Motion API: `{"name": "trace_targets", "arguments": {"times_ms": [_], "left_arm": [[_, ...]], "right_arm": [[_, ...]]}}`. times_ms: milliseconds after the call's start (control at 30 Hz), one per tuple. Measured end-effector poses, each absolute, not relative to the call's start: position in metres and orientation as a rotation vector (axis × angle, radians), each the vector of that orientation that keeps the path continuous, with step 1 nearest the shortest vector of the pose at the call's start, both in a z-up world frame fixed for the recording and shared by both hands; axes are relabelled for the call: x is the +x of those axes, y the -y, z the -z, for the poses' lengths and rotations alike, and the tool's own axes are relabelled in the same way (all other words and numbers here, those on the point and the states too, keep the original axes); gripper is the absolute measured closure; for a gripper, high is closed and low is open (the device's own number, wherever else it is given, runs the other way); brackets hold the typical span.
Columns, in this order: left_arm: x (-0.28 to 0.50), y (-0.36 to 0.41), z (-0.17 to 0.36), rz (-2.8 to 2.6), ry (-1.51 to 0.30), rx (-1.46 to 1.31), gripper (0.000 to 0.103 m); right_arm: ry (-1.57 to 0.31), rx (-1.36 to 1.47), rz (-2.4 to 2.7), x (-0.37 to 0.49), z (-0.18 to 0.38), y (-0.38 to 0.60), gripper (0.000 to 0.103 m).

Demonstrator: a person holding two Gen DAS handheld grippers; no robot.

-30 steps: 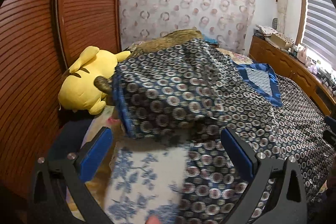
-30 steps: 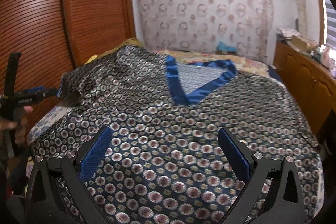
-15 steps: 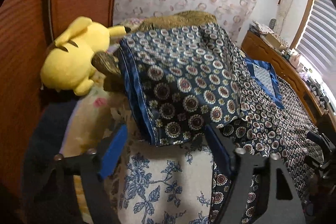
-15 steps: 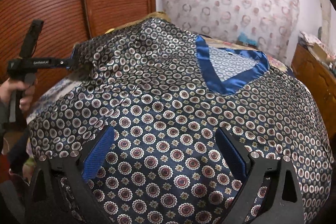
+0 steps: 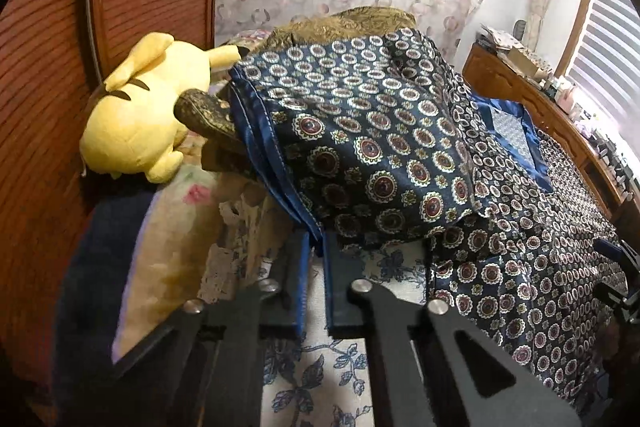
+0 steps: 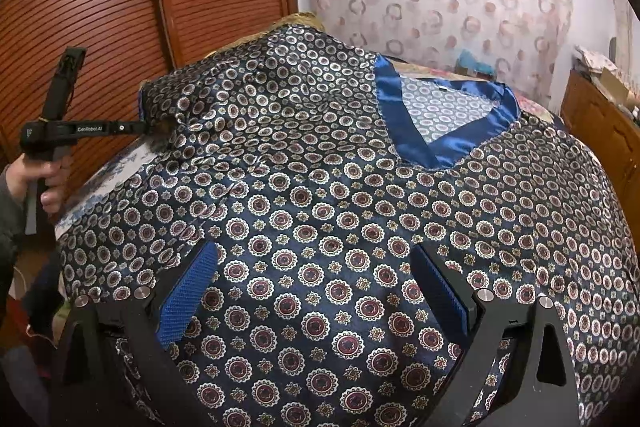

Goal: Fold small clothes

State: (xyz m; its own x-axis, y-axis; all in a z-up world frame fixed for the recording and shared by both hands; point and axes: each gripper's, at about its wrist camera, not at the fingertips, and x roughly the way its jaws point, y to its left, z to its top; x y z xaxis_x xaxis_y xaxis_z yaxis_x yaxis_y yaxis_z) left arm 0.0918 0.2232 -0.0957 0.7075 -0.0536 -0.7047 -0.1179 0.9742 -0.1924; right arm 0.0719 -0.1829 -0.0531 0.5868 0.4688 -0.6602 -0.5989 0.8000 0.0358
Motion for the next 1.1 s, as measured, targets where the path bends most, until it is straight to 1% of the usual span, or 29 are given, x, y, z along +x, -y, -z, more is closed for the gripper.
{"name": "trace_targets", "arguments": {"times_ms": [233,400,500,633,667,733,800,867,900,933,1000,1033,1100], "left_arm": [[0.080,-0.195,0.046,0.018,-0.683,-0.147,0.103],[0.094,-0.151,0.005,0.133,-0.631,-0.073,0.103],[0.106,-0.121,-0.010,0.216,-0.623,-0.039,0.103],[0.117,-0.083,-0.015,0.283,-0.642,0.000,0.103],[0.117,-0.077,-0.015,0.279,-0.645,0.018,0.099],[0.113,-0.071,-0.015,0.296,-0.648,0.034,0.095],[0.106,-0.071,-0.014,0.305,-0.652,0.030,0.083],[0.100,-0.074,-0.011,0.291,-0.659,0.033,0.077],[0.097,-0.079,-0.009,0.278,-0.669,0.036,0.069],[0.094,-0.082,-0.006,0.266,-0.676,0.040,0.064],[0.088,-0.093,0.002,0.247,-0.686,0.036,0.046],[0.087,-0.096,0.008,0.241,-0.692,0.029,0.042],[0.083,-0.110,0.021,0.216,-0.719,0.013,0.040]], "right_arm": [[-0.701,-0.193,-0.627,0.072,0.053,0.183,0.004],[-0.693,-0.187,-0.623,0.070,0.052,0.183,0.004],[-0.690,-0.181,-0.620,0.068,0.051,0.183,0.004],[-0.688,-0.170,-0.619,0.070,0.051,0.186,0.004],[-0.689,-0.167,-0.618,0.070,0.051,0.187,0.004],[-0.689,-0.161,-0.620,0.070,0.051,0.189,0.004],[-0.687,-0.155,-0.620,0.070,0.051,0.190,0.004],[-0.686,-0.153,-0.621,0.070,0.051,0.190,0.004],[-0.685,-0.153,-0.622,0.070,0.051,0.190,0.004],[-0.685,-0.154,-0.622,0.070,0.051,0.190,0.004],[-0.685,-0.153,-0.622,0.070,0.051,0.190,0.004],[-0.686,-0.153,-0.621,0.070,0.051,0.189,0.004],[-0.683,-0.153,-0.617,0.069,0.051,0.189,0.004]]}}
